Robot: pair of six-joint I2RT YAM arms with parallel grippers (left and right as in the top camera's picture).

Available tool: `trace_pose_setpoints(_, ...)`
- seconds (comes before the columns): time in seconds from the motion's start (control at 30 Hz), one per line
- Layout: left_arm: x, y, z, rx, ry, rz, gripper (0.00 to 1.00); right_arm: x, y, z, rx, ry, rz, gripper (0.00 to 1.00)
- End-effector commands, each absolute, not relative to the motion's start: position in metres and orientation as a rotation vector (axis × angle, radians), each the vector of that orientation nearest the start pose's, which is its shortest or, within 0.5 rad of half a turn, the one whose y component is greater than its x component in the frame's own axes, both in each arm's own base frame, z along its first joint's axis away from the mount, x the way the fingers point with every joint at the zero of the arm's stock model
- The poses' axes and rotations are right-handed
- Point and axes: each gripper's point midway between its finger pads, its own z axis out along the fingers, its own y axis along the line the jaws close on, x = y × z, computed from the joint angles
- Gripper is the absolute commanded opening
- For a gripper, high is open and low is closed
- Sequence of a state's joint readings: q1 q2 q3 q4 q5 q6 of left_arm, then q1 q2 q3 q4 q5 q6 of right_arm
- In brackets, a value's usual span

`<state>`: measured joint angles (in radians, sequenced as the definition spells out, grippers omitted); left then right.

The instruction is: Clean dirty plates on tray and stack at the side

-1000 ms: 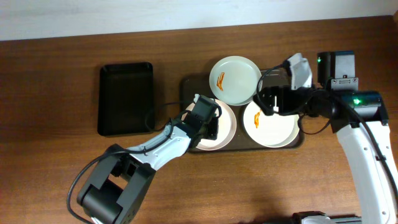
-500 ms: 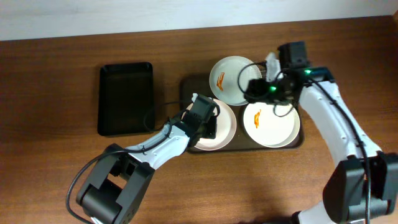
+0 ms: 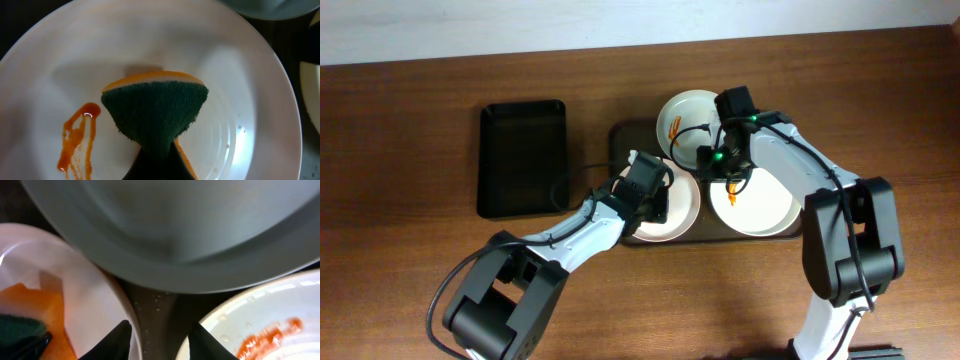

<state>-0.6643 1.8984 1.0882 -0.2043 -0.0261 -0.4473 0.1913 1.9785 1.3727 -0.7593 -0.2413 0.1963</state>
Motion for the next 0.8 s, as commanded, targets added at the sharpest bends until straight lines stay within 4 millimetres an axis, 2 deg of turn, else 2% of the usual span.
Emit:
trace_pose_setpoints(0.0,0.355,-0.268,0.017,0.252,2.625,-0.364,0.00,0.391,0.132,0.020,-0.120,2.973,0.459,0.39)
trace_pose_setpoints(0.1,0.355,-0.268,0.017,0.253,2.625,-0.364,0.00,0.387,0.137,0.009,-0.136,3.001,0.457,0.39)
trace_pose_setpoints(0.17,0.355,-0.268,0.017,0.253,2.625,-0.364,0.00,0.387,0.138,0.011,-0.147,3.000,0.457,0.39)
trace_pose_setpoints(0.23,0.355,-0.268,0.017,0.253,2.626,-0.364,0.00,0.390,0.135,0.022,-0.132,3.001,0.454,0.39)
trace_pose_setpoints(0.3,0.355,-0.268,0.017,0.253,2.626,-0.364,0.00,0.397,0.113,0.044,-0.085,3.021,0.329,0.39)
trace_pose_setpoints(0.33,0.355,-0.268,0.017,0.253,2.625,-0.364,0.00,0.398,0.109,0.056,-0.085,3.031,0.290,0.39)
trace_pose_setpoints(0.37,0.356,-0.268,0.017,0.253,2.624,-0.365,0.00,0.399,0.110,0.066,-0.095,3.036,0.290,0.39)
trace_pose_setpoints(0.43,0.356,-0.269,0.017,0.253,2.621,-0.367,0.00,0.397,0.117,0.071,-0.136,3.037,0.314,0.39)
trace_pose_setpoints(0.57,0.356,-0.269,0.017,0.253,2.622,-0.366,0.00,0.410,0.139,0.065,-0.203,2.965,0.332,0.39)
trace_pose_setpoints(0.6,0.356,-0.268,0.017,0.253,2.622,-0.366,0.00,0.411,0.139,0.056,-0.190,2.980,0.329,0.32)
trace_pose_setpoints(0.67,0.355,-0.268,0.017,0.253,2.625,-0.364,0.00,0.410,0.138,0.040,-0.174,3.017,0.326,0.29)
trace_pose_setpoints(0.73,0.355,-0.268,0.017,0.253,2.625,-0.364,0.00,0.406,0.136,0.019,-0.170,3.069,0.313,0.19)
trace_pose_setpoints(0.77,0.355,-0.268,0.017,0.253,2.626,-0.364,0.00,0.404,0.135,0.017,-0.168,3.078,0.306,0.18)
